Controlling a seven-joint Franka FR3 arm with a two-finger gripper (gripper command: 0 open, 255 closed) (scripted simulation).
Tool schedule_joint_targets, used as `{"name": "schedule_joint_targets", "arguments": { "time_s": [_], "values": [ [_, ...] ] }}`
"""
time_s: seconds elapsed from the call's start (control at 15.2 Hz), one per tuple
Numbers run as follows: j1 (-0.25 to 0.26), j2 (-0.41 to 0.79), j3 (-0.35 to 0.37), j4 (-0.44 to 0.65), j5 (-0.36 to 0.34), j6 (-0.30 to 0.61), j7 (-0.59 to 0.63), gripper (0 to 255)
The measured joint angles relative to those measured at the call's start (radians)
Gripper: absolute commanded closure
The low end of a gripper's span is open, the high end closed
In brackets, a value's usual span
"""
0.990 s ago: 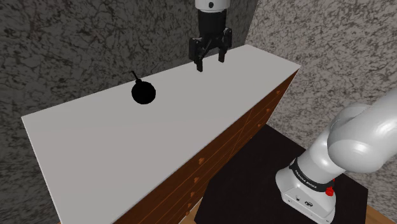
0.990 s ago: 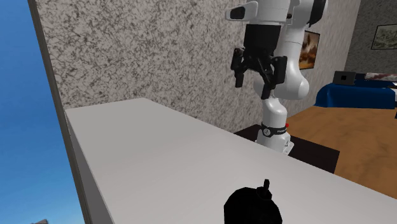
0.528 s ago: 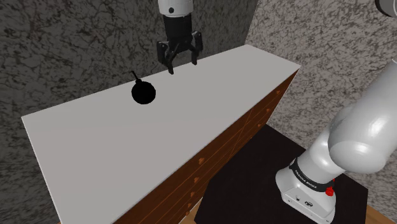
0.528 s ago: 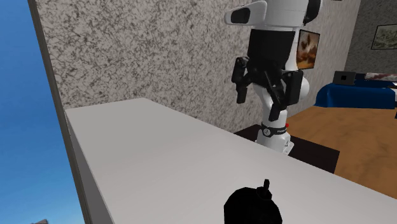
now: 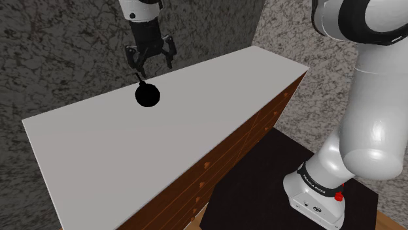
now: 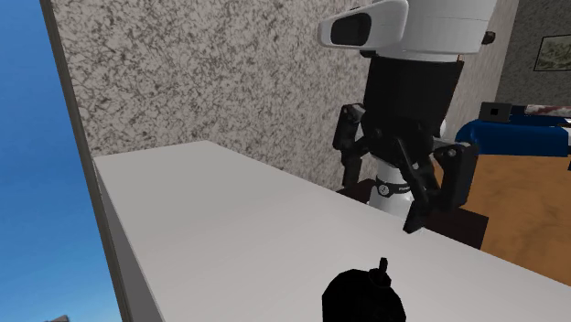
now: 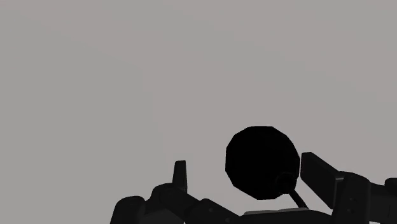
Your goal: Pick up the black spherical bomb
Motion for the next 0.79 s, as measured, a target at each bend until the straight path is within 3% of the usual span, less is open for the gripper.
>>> {"name": "schedule_joint_targets", "arguments": {
  "time_s": [0.33, 0.79],
  "values": [
    [0.097, 0.224, -0.018, 0.318, -0.061, -0.103, 0.026, 0],
    [0.088, 0.236, -0.02, 0.242, -0.065, -0.019, 0.042, 0]
  ]
}}
